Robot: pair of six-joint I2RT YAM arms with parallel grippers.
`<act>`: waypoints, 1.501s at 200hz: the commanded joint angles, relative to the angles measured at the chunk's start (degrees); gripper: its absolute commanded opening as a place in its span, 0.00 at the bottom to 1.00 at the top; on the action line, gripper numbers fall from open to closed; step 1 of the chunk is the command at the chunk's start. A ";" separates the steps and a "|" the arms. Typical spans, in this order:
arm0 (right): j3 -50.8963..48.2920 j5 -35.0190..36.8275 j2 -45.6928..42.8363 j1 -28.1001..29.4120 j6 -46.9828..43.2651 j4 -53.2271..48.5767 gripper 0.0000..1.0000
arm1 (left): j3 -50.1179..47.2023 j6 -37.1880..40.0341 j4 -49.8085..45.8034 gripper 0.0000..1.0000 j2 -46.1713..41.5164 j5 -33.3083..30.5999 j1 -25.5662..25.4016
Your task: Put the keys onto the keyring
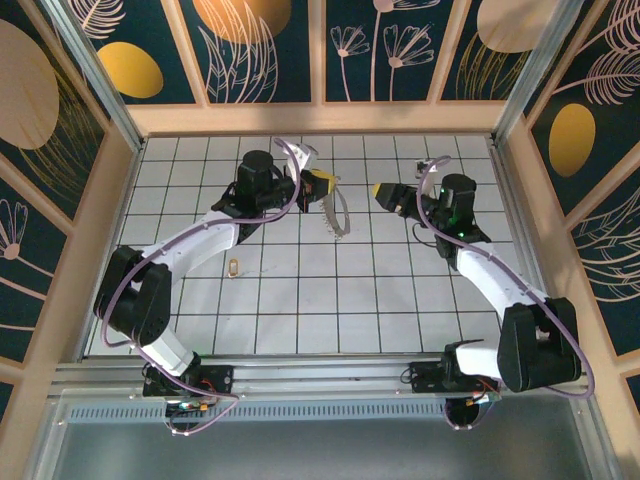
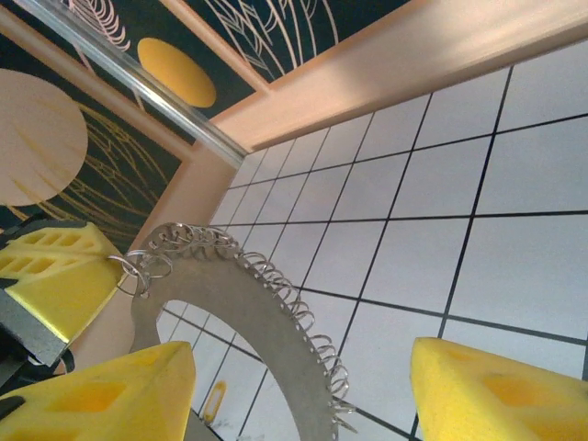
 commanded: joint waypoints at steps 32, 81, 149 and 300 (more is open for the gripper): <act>2.04 0.30 -1.20 0.89 -0.30 3.61 0.62 | -0.19 -0.67 6.43 0.00 -2.90 -0.10 -0.10; 4.95 -2.11 3.81 0.83 0.62 7.62 0.59 | 2.48 -1.82 6.51 0.00 -0.90 6.29 -0.06; 5.85 -9.79 5.84 0.91 0.93 13.58 0.49 | 2.23 1.64 5.57 0.00 -1.22 10.67 -0.11; 4.74 -20.86 4.85 3.69 6.73 23.76 0.41 | 5.00 3.90 1.12 0.00 -2.21 15.78 0.53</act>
